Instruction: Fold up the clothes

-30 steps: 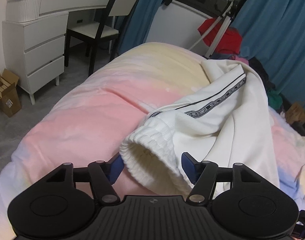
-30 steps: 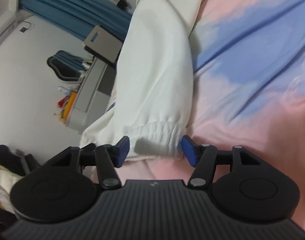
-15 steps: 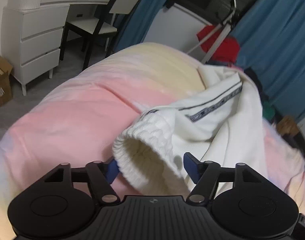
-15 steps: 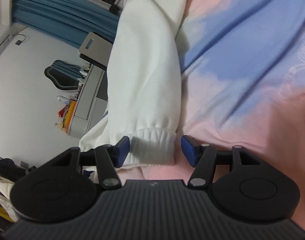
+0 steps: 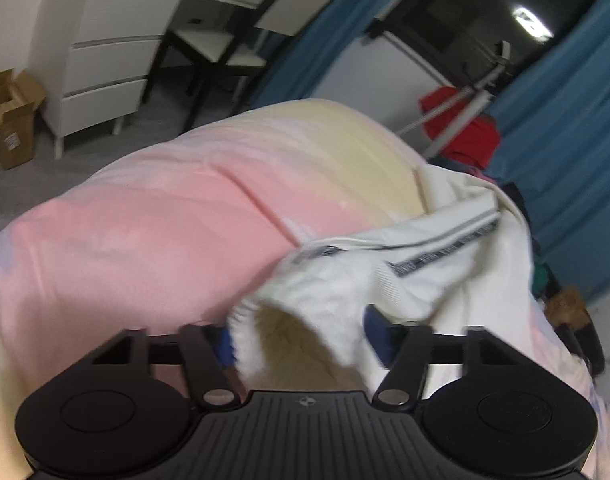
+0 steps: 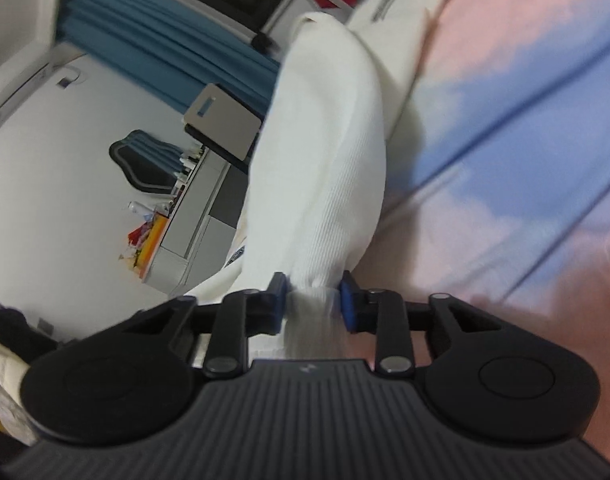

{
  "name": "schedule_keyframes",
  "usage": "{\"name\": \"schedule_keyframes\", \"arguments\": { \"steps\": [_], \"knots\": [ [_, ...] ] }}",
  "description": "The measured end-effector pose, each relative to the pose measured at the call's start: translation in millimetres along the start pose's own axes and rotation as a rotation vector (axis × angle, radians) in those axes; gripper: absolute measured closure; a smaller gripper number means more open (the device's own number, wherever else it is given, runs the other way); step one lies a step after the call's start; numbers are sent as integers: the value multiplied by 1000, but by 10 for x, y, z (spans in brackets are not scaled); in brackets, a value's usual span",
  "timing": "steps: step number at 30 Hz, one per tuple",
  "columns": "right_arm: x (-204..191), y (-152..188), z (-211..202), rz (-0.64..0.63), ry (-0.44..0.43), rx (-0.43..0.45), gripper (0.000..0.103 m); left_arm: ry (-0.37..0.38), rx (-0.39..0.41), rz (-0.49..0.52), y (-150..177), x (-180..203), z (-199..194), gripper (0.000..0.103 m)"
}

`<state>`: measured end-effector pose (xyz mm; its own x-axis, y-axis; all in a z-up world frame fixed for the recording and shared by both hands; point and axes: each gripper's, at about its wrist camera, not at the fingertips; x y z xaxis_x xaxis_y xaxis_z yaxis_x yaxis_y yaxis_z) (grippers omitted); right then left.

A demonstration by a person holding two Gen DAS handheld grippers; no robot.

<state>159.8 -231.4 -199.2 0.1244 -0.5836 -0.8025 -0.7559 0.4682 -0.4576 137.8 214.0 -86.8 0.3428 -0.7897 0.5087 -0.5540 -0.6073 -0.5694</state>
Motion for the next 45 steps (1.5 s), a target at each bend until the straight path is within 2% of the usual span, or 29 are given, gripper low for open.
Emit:
{"name": "schedule_keyframes", "arguments": {
  "steps": [5,7,10,12,15,19,23,24,25,27,30,32,33,34,35,37,40,43,45],
  "knots": [
    [32,35,24,-12,14,-32,82,-5,102,100,-144,242,-80,84],
    [-72,67,13,-18,-7,-35,83,10,145,121,-271,365,-183,87],
    [-327,158,39,-20,-69,-55,83,11,202,122,-623,460,-267,88],
    [-477,229,190,20,-123,-76,83,-29,230,139,-956,523,-237,89],
    [-710,347,545,80,-198,-101,83,-97,248,127,-1516,630,-144,89],
    [-986,536,1186,138,-280,-132,83,-247,306,249,-1993,815,167,88],
    [-1098,693,1792,111,-236,-183,82,-314,226,95,-2260,541,806,87],
    [-1123,731,1942,103,-222,-195,82,-344,209,97,-2269,496,939,87],
    [-1126,755,2034,93,-212,-208,81,-372,194,99,-2276,452,1067,86],
    [-1120,770,2129,71,-202,-224,80,-362,200,109,-2262,399,1198,83],
    [-1167,705,2126,11,-186,-248,79,-356,201,138,-2214,391,1217,68],
    [-1232,645,2095,-34,-160,-266,71,-352,209,160,-2162,398,1136,40],
    [-1273,608,2077,-53,-142,-271,54,-351,216,173,-2128,404,1077,35],
    [-1313,572,2058,-72,-124,-277,29,-360,228,188,-2106,447,1008,20],
    [-1357,531,1999,-99,-124,-265,20,-360,247,202,-2037,496,911,9],
    [-1436,459,1813,-165,-131,-230,20,-360,285,228,-1900,593,718,8],
    [-1539,321,1386,-226,-91,-142,18,-348,313,265,-1644,786,410,8],
    [-1628,188,934,-286,-48,-50,19,-291,325,341,-1239,1059,49,8],
    [-1691,109,569,-370,9,23,19,-244,322,390,-932,1228,-173,8]
  ]
}}
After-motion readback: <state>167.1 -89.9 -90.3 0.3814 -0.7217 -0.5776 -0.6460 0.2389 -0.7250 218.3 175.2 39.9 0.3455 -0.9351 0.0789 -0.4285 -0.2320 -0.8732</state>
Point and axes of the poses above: each gripper's, at about its wrist camera, not at the fingertips, and z roughly the way its jaws point, x to its right, y to its underside
